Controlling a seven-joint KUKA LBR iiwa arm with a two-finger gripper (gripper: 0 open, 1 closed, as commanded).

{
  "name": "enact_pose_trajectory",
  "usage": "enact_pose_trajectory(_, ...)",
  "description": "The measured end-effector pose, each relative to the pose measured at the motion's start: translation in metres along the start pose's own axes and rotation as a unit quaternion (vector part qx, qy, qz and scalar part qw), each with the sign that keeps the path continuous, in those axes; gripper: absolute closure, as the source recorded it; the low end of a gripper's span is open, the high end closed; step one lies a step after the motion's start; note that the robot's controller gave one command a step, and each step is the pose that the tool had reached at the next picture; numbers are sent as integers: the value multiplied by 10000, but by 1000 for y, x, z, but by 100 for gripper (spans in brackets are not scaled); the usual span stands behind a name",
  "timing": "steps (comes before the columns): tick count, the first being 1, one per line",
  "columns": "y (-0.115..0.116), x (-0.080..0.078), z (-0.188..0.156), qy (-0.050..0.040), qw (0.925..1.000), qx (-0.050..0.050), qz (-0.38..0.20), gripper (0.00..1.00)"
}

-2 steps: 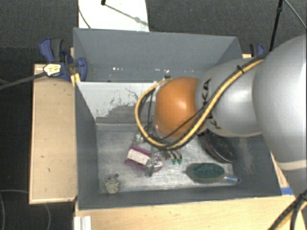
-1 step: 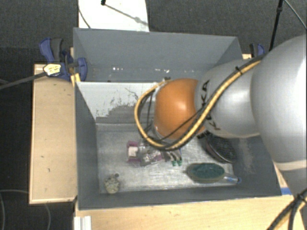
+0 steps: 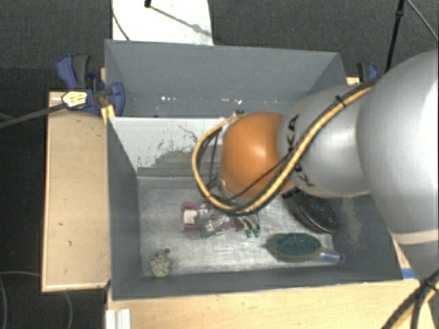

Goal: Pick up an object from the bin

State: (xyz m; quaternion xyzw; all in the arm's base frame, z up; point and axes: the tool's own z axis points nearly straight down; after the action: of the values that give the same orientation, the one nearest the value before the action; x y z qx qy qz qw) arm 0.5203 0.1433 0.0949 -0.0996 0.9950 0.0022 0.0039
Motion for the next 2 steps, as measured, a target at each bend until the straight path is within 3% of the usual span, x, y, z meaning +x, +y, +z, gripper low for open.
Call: enact_pose_trajectory(2,0,0,0,3,10000,-1,38,100)
